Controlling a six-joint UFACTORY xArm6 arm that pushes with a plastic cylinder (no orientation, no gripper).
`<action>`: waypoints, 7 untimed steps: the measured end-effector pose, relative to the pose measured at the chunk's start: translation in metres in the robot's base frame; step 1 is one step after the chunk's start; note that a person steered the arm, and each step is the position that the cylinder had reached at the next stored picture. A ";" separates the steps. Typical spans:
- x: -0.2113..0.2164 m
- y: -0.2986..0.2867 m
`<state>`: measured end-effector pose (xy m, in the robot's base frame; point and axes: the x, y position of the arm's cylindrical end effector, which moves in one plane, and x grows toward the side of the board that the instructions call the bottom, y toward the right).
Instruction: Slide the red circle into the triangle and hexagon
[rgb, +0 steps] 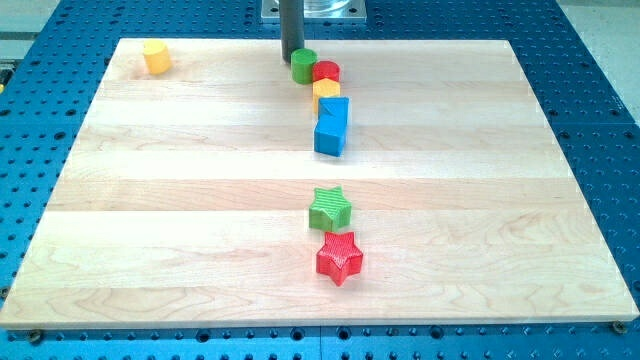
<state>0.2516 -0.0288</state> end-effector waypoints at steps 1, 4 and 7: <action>0.053 0.031; -0.014 0.046; 0.073 0.119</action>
<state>0.3244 0.0903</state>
